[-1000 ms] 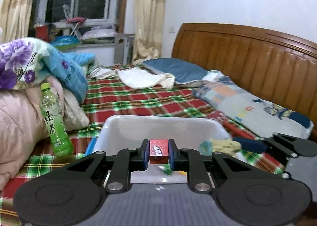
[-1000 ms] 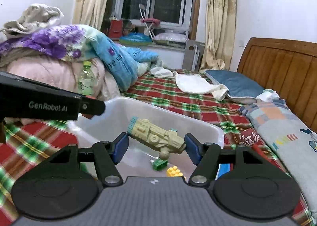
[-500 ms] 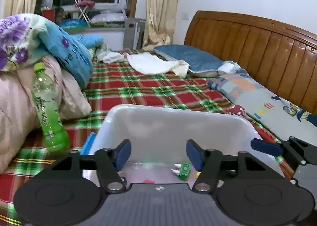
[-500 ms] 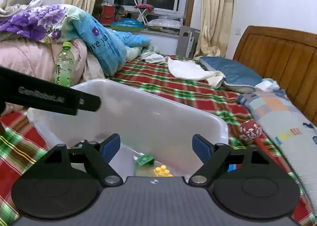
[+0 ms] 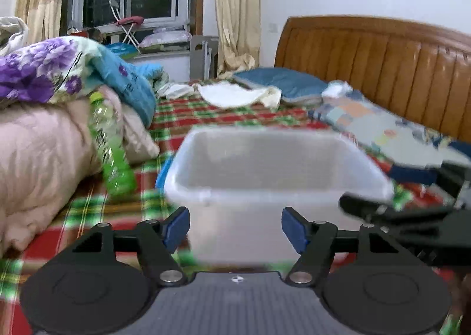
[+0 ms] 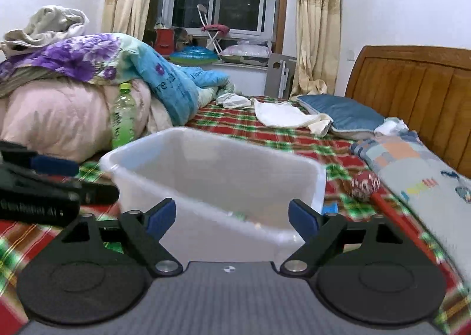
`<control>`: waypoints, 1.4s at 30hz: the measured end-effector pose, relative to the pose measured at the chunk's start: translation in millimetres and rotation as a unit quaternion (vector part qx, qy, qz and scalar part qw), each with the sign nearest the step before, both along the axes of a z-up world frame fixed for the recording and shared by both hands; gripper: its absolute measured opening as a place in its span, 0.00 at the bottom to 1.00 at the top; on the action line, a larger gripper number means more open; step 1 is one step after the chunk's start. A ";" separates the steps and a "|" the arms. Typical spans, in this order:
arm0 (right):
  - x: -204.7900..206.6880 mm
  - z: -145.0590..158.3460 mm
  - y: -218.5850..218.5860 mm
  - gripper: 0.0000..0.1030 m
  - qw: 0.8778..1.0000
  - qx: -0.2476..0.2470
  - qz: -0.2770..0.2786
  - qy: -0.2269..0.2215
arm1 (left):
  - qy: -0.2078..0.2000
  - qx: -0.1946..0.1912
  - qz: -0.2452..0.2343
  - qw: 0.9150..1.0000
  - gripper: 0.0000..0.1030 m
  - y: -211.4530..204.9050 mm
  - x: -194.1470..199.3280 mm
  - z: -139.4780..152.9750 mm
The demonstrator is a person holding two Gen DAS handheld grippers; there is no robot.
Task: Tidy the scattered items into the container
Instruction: 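Return to the pile and grasp a black toy car with each tool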
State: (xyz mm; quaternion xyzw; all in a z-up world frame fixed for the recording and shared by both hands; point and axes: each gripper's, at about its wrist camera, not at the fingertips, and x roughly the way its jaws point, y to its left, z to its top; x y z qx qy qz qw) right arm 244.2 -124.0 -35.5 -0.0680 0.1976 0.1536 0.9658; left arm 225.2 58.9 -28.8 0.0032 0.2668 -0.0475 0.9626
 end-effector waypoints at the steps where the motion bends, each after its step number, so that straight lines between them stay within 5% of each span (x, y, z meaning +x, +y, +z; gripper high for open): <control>1: -8.6 -3.0 -2.3 0.85 1.000 0.003 0.001 0.003 | 0.004 0.001 0.001 1.000 0.70 0.0 -9.8 -5.6; 8: -44.4 -33.5 -13.5 0.88 0.999 0.015 -0.006 0.040 | 0.056 -0.033 0.011 0.998 0.70 2.0 -70.5 -53.6; 13: -58.3 -53.1 -17.8 0.88 0.998 0.019 -0.017 0.050 | 0.086 -0.022 0.013 0.996 0.70 -10.5 -96.6 -82.2; 24: -87.5 -87.2 -25.0 0.87 0.997 0.004 -0.013 0.082 | 0.069 0.026 -0.061 0.995 0.70 -28.4 -92.2 -111.7; 27: -90.2 -92.5 -28.2 0.87 0.996 0.009 -0.016 0.089 | 0.077 0.005 -0.076 0.994 0.59 -24.0 -81.8 -114.1; 29: -91.4 -95.5 -29.7 0.87 0.996 0.008 -0.017 0.091 | 0.089 -0.014 -0.083 0.992 0.38 -20.9 -74.7 -112.9; 38: -96.8 -106.4 -19.6 0.83 0.993 0.020 0.003 0.114 | 0.072 -0.007 -0.109 0.991 0.33 -30.1 -79.2 -108.2; 42: -98.7 -105.9 -11.0 0.68 0.992 0.041 0.027 0.120 | 0.062 0.012 -0.079 0.995 0.33 -18.9 -90.8 -107.9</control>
